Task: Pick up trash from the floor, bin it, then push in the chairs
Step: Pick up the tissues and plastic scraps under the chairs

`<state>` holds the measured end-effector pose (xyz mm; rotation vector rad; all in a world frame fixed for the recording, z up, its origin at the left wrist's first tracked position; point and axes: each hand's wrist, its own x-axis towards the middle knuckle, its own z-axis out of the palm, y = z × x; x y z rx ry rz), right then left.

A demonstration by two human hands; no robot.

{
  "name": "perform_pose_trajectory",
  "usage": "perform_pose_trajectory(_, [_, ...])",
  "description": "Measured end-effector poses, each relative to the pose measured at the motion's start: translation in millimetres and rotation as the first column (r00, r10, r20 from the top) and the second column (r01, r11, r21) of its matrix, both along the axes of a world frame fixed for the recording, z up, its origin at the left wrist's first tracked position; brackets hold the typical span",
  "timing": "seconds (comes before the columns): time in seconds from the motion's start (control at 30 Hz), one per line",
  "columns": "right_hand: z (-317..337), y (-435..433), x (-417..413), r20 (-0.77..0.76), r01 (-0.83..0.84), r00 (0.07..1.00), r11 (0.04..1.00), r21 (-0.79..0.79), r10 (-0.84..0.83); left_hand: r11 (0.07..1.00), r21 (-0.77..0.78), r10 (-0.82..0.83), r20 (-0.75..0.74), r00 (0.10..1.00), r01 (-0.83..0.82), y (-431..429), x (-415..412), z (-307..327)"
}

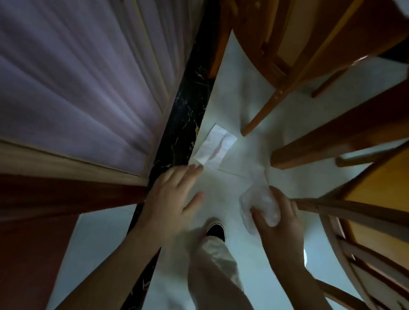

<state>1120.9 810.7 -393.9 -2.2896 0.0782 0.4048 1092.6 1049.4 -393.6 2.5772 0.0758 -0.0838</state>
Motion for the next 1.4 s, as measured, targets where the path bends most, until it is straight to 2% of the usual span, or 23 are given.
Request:
perform_pose_trajectory(0.17, [-59, 26, 52, 0.032, 0.054, 0.998, 0.997, -0.062, -0.052, 1.0, 0.013, -0.023, -0.027, 0.999, 0.023, 25, 65, -74])
perform_pose_trajectory(0.27, [-112, 37, 72, 0.041, 0.073, 0.997, 0.994, -0.079, -0.07, 0.999, 0.001, -0.046, -0.07, 0.996, 0.046, 34, 92, -132])
perform_pose_trajectory(0.4, [-199, 39, 92, 0.091, 0.053, 0.995, 0.99, -0.129, -0.041, 0.995, -0.074, -0.075, -0.036, 0.996, 0.073, 37, 121, -229])
perform_pose_trajectory(0.5, [-268, 40, 108, 0.088, 0.057, 0.995, 0.989, -0.138, -0.045, 0.996, -0.02, -0.088, -0.01, 0.996, 0.088, 38, 143, -305])
perform_pose_trajectory(0.63, [-342, 38, 121, 0.07, 0.052, 0.997, 0.989, -0.138, -0.043, 0.977, 0.041, -0.204, -0.077, 0.976, 0.207, 31, 180, -388])
perform_pose_trajectory(0.83, [-405, 34, 136, 0.047, 0.088, 0.995, 0.988, -0.127, -0.083, 0.955, 0.089, -0.268, -0.14, 0.953, 0.282, 25, 230, -464])
perform_pose_trajectory(0.93, [-420, 33, 140, 0.047, 0.13, 0.991, 0.985, -0.117, -0.125, 0.923, 0.168, -0.322, -0.147, 0.935, 0.345, 20, 232, -483])
perform_pose_trajectory(1.0, [-423, 33, 143, 0.044, 0.134, 0.991, 0.983, -0.123, -0.129, 0.928, 0.182, -0.31, -0.114, 0.944, 0.326, 20, 225, -488])
perform_pose_trajectory(1.1, [-417, 33, 142, 0.033, 0.13, 0.991, 0.983, -0.128, -0.127, 0.948, 0.012, -0.318, -0.011, 0.948, 0.318, 21, 207, -492])
perform_pose_trajectory(1.2, [-391, 34, 133, 0.037, 0.136, 0.991, 0.982, -0.128, -0.132, 0.968, -0.194, -0.172, -0.061, 0.983, 0.158, 20, 186, -473])
perform_pose_trajectory(1.3, [-342, 37, 122, 0.035, 0.13, 0.991, 0.983, -0.128, -0.126, 0.957, -0.288, 0.001, -0.106, 0.994, -0.032, 23, 163, -420])
perform_pose_trajectory(1.4, [-278, 42, 109, 0.047, 0.098, 0.995, 0.984, -0.149, -0.092, 0.932, -0.347, 0.072, -0.104, 0.992, -0.104, 27, 145, -343])
